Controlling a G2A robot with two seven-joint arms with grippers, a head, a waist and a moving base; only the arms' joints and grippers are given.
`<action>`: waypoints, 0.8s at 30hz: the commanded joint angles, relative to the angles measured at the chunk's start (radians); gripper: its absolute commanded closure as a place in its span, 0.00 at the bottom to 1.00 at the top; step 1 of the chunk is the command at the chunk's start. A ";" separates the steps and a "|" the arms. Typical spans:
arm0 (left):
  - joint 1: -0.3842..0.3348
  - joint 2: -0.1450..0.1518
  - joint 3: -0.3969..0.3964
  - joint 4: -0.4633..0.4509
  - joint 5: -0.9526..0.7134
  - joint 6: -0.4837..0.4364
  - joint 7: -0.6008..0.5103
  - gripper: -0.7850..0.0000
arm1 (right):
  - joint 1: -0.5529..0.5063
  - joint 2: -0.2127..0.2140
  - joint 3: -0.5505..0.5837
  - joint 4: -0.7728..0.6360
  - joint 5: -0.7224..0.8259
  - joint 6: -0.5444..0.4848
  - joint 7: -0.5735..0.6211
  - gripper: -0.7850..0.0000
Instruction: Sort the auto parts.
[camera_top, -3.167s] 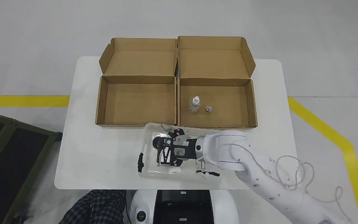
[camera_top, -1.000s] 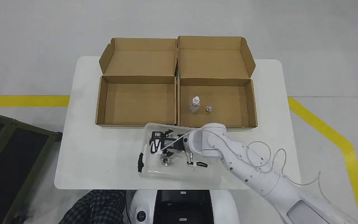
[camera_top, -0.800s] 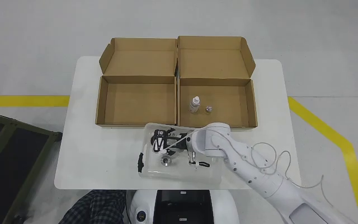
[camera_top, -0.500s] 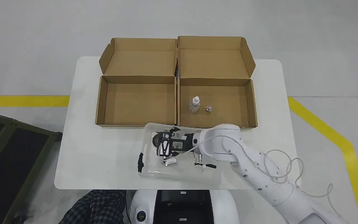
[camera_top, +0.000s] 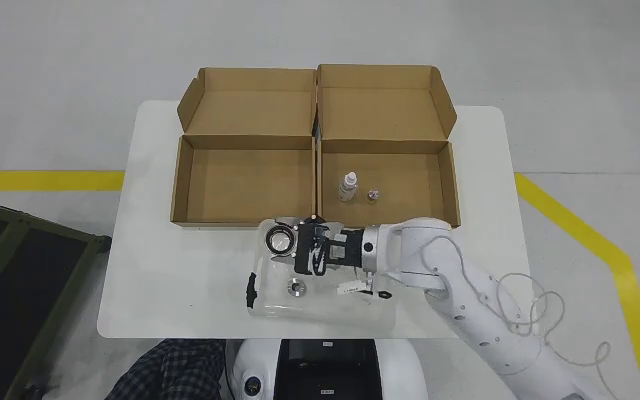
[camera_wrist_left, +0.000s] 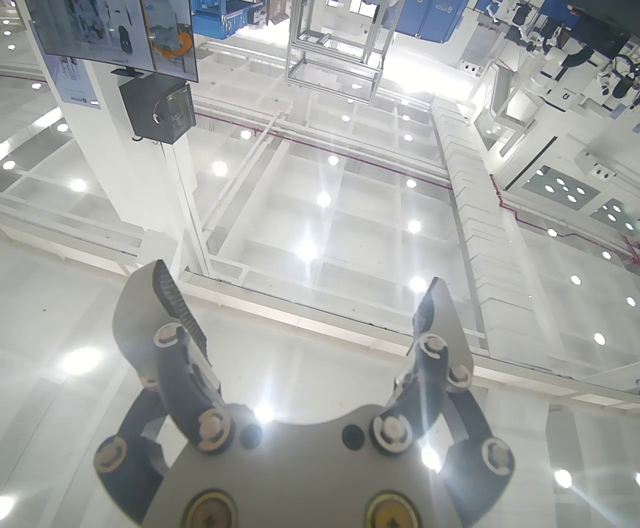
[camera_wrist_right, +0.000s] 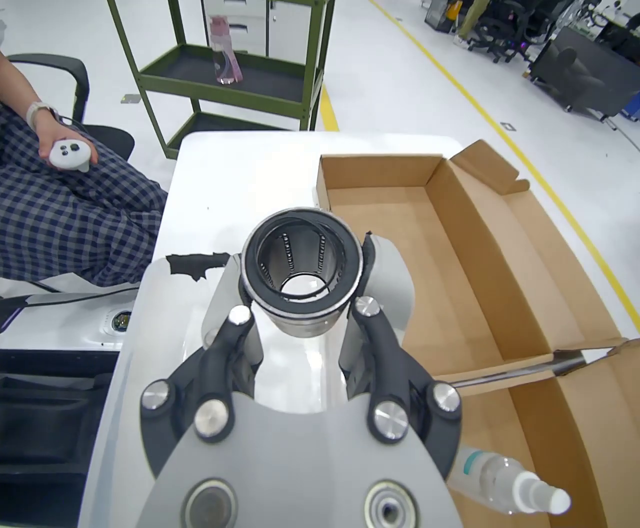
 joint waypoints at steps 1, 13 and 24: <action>0.000 0.000 0.000 0.000 0.000 0.000 0.000 0.00 | -0.004 0.003 0.018 -0.020 0.004 -0.004 -0.016 1.00; 0.000 0.000 0.000 0.000 0.000 0.000 0.000 0.00 | -0.008 0.015 0.126 -0.146 -0.003 0.012 -0.089 1.00; 0.000 0.000 0.000 0.000 0.000 0.000 0.000 0.00 | -0.035 0.023 0.212 -0.243 -0.026 0.056 -0.171 1.00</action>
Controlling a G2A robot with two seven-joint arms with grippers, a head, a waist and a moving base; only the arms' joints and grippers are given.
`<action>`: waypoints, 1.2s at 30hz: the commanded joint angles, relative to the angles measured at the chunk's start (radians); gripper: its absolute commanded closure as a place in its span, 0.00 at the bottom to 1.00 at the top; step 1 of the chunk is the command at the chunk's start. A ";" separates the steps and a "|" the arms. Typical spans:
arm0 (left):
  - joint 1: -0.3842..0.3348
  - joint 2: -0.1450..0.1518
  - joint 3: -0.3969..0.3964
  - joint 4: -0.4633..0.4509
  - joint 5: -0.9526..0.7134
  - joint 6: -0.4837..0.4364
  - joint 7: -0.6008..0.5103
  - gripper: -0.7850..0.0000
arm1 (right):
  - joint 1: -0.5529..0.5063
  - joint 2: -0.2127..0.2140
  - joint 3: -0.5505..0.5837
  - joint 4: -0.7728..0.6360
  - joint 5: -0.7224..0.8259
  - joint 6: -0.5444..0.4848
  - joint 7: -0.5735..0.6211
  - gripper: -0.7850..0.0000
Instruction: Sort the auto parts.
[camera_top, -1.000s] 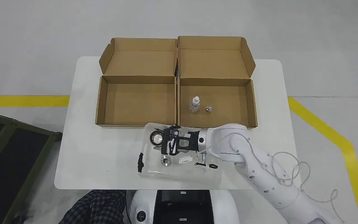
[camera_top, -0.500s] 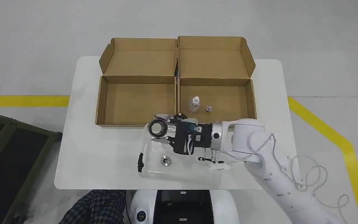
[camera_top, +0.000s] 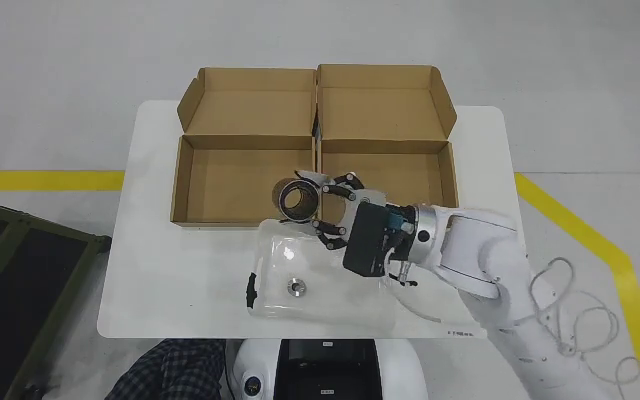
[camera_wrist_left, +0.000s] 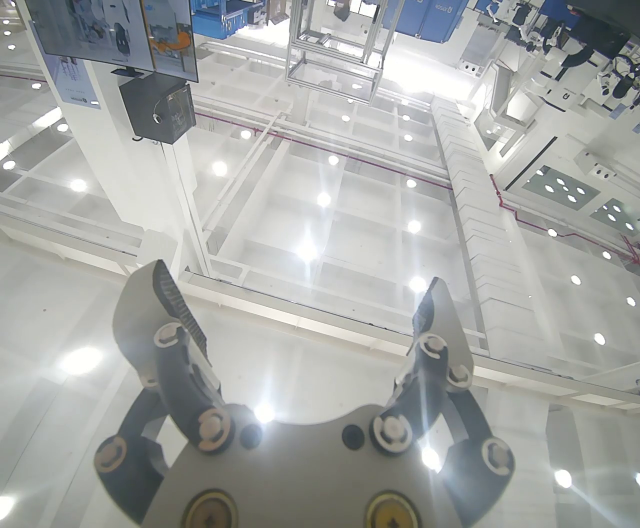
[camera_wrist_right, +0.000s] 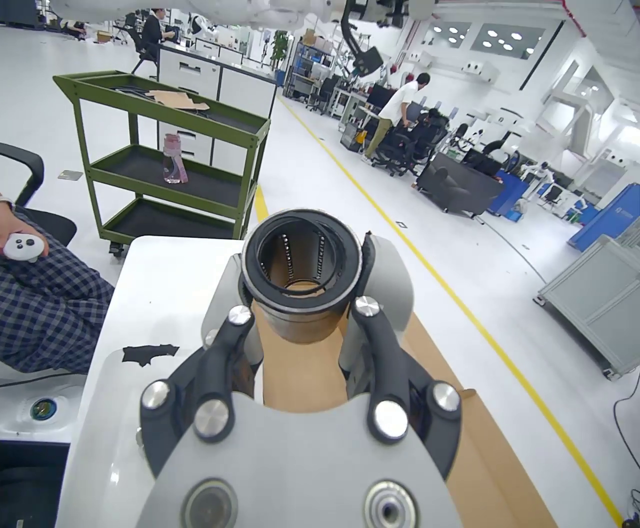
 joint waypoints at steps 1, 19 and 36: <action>0.000 0.000 0.000 0.000 0.000 0.000 0.000 0.00 | 0.001 0.001 0.017 -0.010 0.000 0.001 -0.014 1.00; 0.000 0.000 0.000 0.000 0.000 0.000 0.000 0.00 | -0.022 0.008 0.108 -0.021 -0.014 0.041 -0.124 1.00; 0.000 0.000 0.000 0.000 0.000 0.000 0.000 0.00 | 0.051 -0.005 0.019 0.090 0.014 0.005 -0.113 1.00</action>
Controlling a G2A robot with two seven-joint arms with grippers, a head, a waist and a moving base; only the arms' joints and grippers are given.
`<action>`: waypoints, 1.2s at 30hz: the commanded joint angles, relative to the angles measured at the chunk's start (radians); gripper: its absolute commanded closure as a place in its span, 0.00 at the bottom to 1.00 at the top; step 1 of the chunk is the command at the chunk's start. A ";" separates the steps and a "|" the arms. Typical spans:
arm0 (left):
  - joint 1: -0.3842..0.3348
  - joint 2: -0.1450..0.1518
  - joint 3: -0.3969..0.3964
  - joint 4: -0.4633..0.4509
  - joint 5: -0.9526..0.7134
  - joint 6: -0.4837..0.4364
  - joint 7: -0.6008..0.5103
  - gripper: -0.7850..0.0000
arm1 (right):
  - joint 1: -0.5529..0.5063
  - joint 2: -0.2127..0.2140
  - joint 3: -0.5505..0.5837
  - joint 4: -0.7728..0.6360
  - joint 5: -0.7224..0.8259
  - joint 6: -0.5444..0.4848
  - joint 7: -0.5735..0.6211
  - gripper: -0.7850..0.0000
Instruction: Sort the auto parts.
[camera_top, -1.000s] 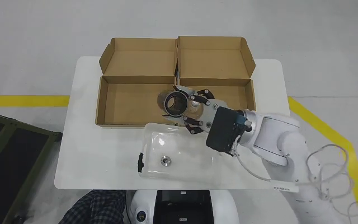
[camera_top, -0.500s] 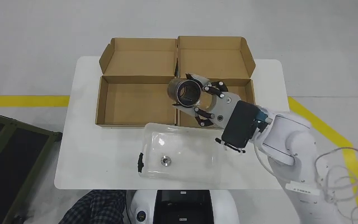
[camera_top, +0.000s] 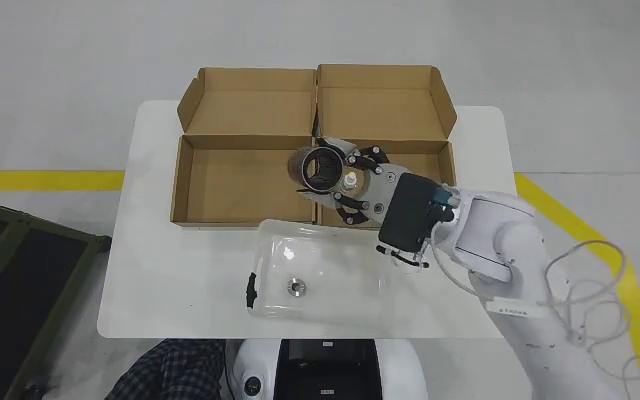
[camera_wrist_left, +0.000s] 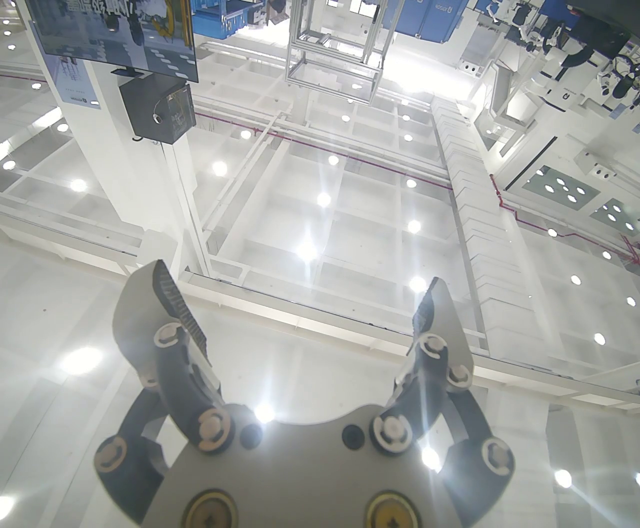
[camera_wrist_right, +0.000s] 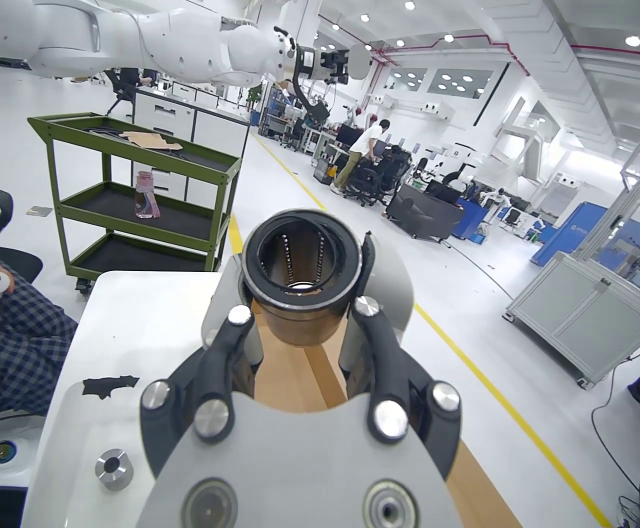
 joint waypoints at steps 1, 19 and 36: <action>0.000 0.000 0.000 0.000 0.000 0.000 0.000 0.00 | 0.018 -0.004 -0.026 0.028 -0.006 0.002 0.006 1.00; 0.000 0.000 0.000 0.000 0.000 0.000 0.000 0.00 | 0.198 -0.071 -0.271 0.322 0.026 0.071 0.116 1.00; 0.000 0.000 0.000 0.000 0.000 0.000 0.000 0.00 | 0.341 -0.154 -0.425 0.616 0.110 0.143 0.257 1.00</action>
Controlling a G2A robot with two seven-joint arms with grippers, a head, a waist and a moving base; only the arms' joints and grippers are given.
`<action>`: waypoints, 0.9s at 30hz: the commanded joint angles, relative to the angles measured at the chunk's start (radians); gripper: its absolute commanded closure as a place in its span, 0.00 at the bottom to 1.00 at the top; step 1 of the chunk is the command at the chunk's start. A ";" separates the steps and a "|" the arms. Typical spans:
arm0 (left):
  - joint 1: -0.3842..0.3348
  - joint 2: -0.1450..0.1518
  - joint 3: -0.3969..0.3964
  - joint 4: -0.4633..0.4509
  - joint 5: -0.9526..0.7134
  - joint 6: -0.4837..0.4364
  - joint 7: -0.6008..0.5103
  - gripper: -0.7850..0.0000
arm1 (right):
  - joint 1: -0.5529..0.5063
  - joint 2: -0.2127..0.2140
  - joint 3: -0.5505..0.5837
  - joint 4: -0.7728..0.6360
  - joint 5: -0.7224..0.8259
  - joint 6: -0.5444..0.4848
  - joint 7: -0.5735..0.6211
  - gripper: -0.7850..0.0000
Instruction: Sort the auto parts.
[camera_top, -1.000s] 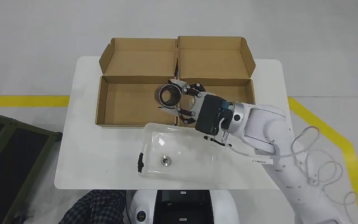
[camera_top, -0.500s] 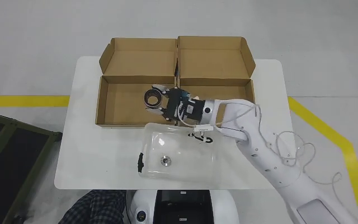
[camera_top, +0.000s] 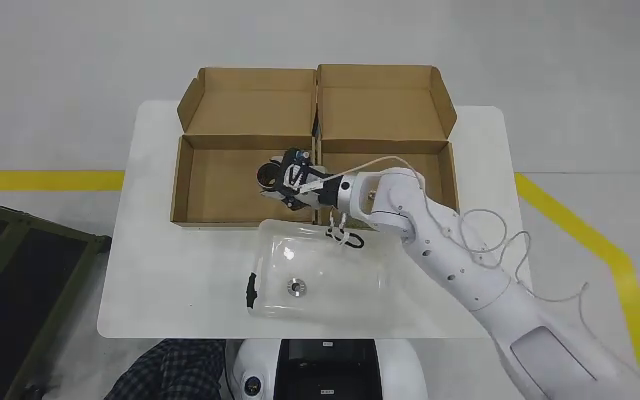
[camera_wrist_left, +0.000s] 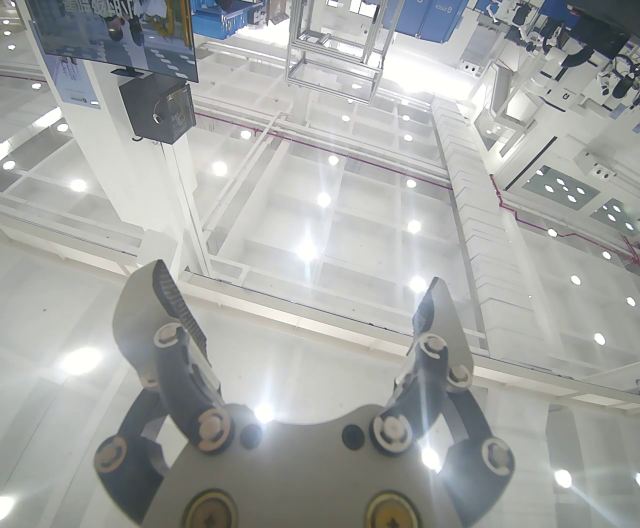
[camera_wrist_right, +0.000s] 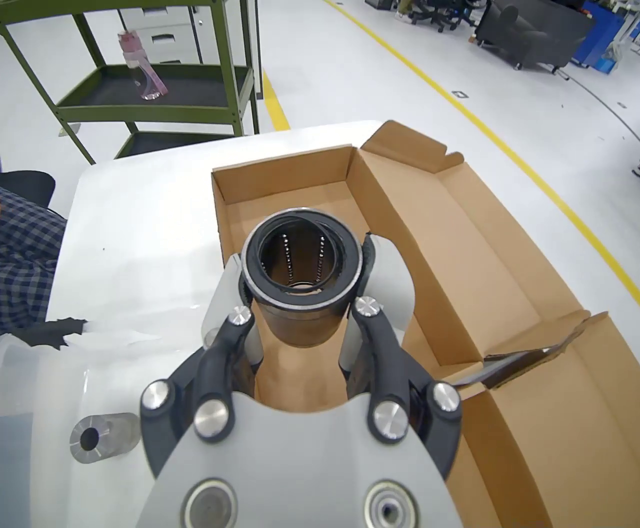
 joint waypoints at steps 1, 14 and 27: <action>0.000 0.000 0.000 0.000 0.000 0.000 0.000 0.00 | 0.014 -0.008 -0.016 0.023 -0.012 0.012 0.024 1.00; 0.000 0.000 0.000 0.000 0.000 0.000 0.000 0.00 | 0.041 -0.046 -0.048 0.131 0.035 0.039 0.142 1.00; 0.000 0.000 0.000 0.000 0.000 0.000 0.000 0.00 | 0.041 -0.065 -0.049 0.160 0.054 0.053 0.238 0.83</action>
